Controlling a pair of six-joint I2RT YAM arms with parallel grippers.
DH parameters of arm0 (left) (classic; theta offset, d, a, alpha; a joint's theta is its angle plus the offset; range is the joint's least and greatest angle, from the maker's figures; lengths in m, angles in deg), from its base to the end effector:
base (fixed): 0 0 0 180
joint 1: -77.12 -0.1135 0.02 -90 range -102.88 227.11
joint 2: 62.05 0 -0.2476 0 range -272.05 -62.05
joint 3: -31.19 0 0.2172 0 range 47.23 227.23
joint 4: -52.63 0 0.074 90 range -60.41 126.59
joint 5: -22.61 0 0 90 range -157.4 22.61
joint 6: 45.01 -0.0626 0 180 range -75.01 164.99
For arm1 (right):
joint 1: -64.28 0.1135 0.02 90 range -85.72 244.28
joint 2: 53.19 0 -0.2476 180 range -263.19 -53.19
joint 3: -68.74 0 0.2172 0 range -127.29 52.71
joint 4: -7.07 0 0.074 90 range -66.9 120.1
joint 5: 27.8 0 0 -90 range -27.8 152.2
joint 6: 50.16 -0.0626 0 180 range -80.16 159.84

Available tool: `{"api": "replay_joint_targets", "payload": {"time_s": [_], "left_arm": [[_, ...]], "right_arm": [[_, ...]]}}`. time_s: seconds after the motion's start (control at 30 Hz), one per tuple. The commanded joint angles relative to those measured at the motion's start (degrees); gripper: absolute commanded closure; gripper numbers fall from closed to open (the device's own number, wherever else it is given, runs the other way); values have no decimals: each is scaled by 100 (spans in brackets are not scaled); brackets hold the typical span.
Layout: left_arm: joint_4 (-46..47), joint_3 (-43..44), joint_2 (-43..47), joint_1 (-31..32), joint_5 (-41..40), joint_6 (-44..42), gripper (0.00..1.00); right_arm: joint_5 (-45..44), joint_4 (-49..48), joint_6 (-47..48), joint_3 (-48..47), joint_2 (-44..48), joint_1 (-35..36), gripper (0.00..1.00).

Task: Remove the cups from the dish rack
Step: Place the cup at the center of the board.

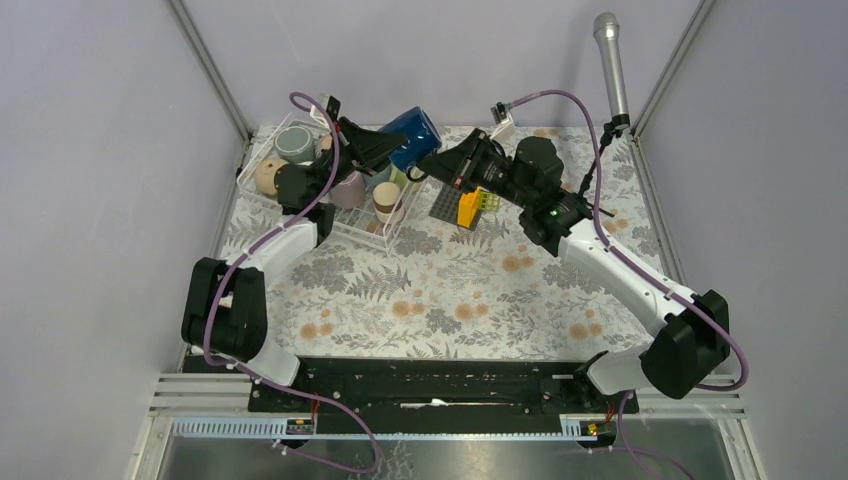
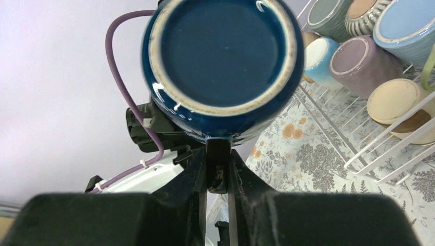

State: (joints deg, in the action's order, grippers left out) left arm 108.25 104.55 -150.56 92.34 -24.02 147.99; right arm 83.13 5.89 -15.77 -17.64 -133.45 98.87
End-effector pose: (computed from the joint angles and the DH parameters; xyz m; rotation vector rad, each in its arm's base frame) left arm 0.2918 -0.1239 0.3818 -0.0745 1.3619 -2.1326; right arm 0.2552 0.2032 0.3975 -0.0387 1.6512 1.5118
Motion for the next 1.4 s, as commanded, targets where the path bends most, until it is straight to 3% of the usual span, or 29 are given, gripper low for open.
{"api": "replay_joint_targets", "payload": {"time_s": [0.0, 0.03, 0.1, 0.13, 0.2, 0.3, 0.43, 0.53, 0.67, 0.8, 0.9, 1.1, 1.37], "left_arm": [[228, 312, 54, 109, -74, -131, 94], [148, 340, 56, 131, -63, -190, 100], [-94, 408, 98, 163, -35, -366, 100], [-277, 453, 128, 179, -9, -493, 100], [-636, 551, 216, 198, 23, -770, 100], [-1385, 757, 385, 200, 63, -1260, 100], [-2257, 1031, 543, 209, 160, -1863, 100], [-3385, 1269, 687, 215, 212, -2583, 100], [-5959, 1817, 857, 370, 4, -4225, 100], [-8407, 2554, 723, 916, -762, -5839, 100], [-9685, 2949, 475, 1463, -1599, -6679, 100], [-11031, 3387, -277, 2643, -3180, -7438, 100], [-11591, 3915, -1423, 3423, -4160, -7642, 100]], "right_arm": [[106, -959, -75, -27, 399, -29, 100], [102, -947, -62, -9, 409, -35, 100], [58, -794, 53, -5, 456, -34, 100], [34, -694, 131, -3, 490, -39, 95], [-83, -321, 339, -18, 587, -36, 77], [-380, 295, 782, 5, 862, -36, 39], [-956, 1180, 1322, 218, 1386, -39, 1], [-1539, 1991, 1674, 379, 1861, -32, 0], [-2541, 3224, 2078, 407, 2547, -29, 0], [-3344, 4043, 2440, 140, 3062, -31, 0], [-3885, 4527, 2686, -144, 3195, -31, 0], [-4321, 4913, 2951, -529, 2986, -33, 0], [-4661, 5421, 2973, -781, 2196, -206, 0]]}}
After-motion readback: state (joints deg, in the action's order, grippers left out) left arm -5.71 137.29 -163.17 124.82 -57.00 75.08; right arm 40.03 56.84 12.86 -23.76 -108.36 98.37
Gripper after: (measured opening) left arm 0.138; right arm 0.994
